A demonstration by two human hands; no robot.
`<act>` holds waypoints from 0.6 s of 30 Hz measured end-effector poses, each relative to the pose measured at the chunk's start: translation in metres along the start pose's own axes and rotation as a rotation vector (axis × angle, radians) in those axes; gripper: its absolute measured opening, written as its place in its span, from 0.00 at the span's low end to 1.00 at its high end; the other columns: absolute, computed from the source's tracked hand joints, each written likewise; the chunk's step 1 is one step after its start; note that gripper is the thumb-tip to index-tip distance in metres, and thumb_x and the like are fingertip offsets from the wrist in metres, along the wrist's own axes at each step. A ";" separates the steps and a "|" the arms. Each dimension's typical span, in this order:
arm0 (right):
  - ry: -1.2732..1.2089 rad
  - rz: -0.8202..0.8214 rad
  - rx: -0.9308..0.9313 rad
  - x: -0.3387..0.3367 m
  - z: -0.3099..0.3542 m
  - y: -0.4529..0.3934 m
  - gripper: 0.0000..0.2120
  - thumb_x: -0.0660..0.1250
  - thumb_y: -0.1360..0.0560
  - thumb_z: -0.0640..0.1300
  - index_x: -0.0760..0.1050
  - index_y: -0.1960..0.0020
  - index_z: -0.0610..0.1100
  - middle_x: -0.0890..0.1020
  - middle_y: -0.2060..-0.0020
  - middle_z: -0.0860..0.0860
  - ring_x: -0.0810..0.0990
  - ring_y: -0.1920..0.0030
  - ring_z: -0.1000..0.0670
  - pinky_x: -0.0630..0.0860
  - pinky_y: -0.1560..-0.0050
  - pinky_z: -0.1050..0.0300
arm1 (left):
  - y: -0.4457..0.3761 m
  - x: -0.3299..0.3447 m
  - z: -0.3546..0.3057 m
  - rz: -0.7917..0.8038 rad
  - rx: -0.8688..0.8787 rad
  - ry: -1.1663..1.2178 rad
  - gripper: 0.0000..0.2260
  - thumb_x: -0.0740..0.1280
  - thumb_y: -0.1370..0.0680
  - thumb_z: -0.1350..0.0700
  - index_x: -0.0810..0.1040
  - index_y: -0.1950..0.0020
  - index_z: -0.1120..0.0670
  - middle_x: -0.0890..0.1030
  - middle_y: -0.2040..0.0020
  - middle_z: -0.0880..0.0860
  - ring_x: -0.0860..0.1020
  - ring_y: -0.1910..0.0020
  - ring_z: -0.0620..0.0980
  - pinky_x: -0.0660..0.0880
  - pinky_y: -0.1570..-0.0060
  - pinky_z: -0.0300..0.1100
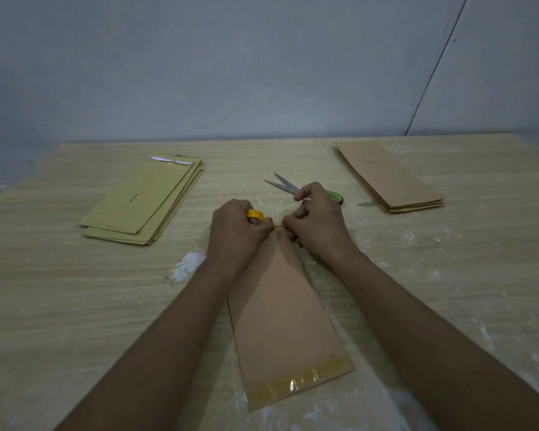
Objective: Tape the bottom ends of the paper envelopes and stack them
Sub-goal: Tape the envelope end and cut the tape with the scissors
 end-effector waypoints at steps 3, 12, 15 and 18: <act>0.037 -0.009 -0.049 0.001 0.001 0.001 0.16 0.67 0.32 0.28 0.68 0.49 0.42 0.77 0.72 0.44 0.76 0.75 0.53 0.71 0.72 0.61 | 0.001 0.001 -0.001 -0.001 -0.003 -0.020 0.15 0.75 0.30 0.56 0.74 0.64 0.66 0.77 0.63 0.63 0.71 0.65 0.53 0.66 0.63 0.50; 0.277 0.016 -0.136 0.008 0.014 0.003 0.19 0.68 0.33 0.33 0.65 0.46 0.43 0.80 0.64 0.45 0.79 0.62 0.47 0.75 0.62 0.50 | 0.000 0.004 0.001 0.030 0.015 -0.077 0.13 0.74 0.29 0.56 0.76 0.62 0.64 0.73 0.63 0.55 0.70 0.64 0.49 0.61 0.69 0.38; 0.398 0.018 -0.149 0.008 0.019 0.003 0.20 0.69 0.31 0.36 0.63 0.45 0.43 0.74 0.52 0.45 0.74 0.58 0.45 0.68 0.63 0.50 | 0.001 0.004 0.000 0.034 0.030 -0.081 0.12 0.74 0.29 0.57 0.74 0.63 0.63 0.71 0.65 0.53 0.69 0.65 0.48 0.60 0.70 0.36; 0.385 -0.037 -0.117 0.001 0.014 0.003 0.19 0.69 0.30 0.35 0.63 0.45 0.42 0.69 0.49 0.45 0.68 0.59 0.49 0.63 0.64 0.57 | 0.002 0.004 -0.001 0.034 0.045 -0.086 0.12 0.74 0.29 0.57 0.73 0.65 0.61 0.71 0.64 0.54 0.70 0.63 0.50 0.59 0.69 0.42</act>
Point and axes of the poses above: each hand's wrist, its own y-axis away from the middle knuckle, its own x-axis out of the palm, z = x × y, the point moved 4 cm from there along -y, towards the middle knuckle
